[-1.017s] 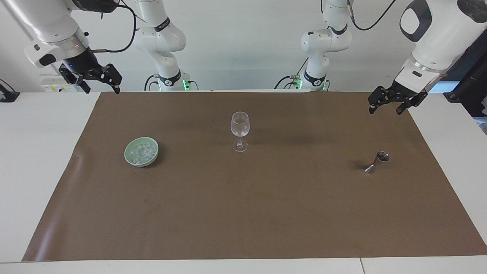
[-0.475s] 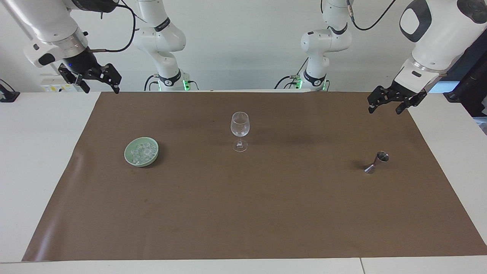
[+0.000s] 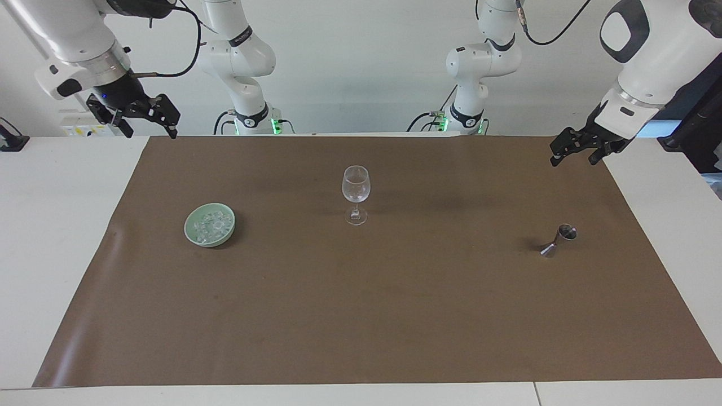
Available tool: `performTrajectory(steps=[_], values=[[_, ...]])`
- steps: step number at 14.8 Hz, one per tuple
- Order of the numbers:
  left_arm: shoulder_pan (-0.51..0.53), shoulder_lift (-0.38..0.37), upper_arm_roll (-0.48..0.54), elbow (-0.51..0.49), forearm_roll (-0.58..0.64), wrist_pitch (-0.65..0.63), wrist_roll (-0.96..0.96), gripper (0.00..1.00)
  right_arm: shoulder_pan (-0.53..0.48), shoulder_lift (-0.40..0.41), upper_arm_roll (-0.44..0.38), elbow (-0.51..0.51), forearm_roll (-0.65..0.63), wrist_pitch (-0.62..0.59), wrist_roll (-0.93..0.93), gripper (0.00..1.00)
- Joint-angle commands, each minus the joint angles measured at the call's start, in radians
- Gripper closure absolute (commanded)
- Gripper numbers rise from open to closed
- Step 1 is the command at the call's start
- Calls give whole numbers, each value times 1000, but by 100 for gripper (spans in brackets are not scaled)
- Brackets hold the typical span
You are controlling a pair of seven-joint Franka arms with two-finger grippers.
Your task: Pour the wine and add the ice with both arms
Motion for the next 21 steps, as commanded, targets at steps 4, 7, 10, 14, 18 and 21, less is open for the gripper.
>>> performTrajectory(steps=[4,7,10,14,18,21], values=[[62,181,56,186,-233,-63,-571,0,-14,-25,5,-29,9,8,-17,0],[99,250,80,204,-347,-53,-838,0,-14,-25,5,-27,9,8,-17,0],[143,319,80,218,-430,-25,-1009,0,-14,-25,5,-29,8,8,-17,0],[191,362,81,182,-518,58,-1077,0,-14,-25,5,-29,9,8,-17,0],[235,443,81,188,-549,82,-1083,0,-14,-25,5,-27,9,8,-17,0],[287,497,80,188,-590,84,-1078,0,-14,-25,5,-27,9,8,-17,0]])
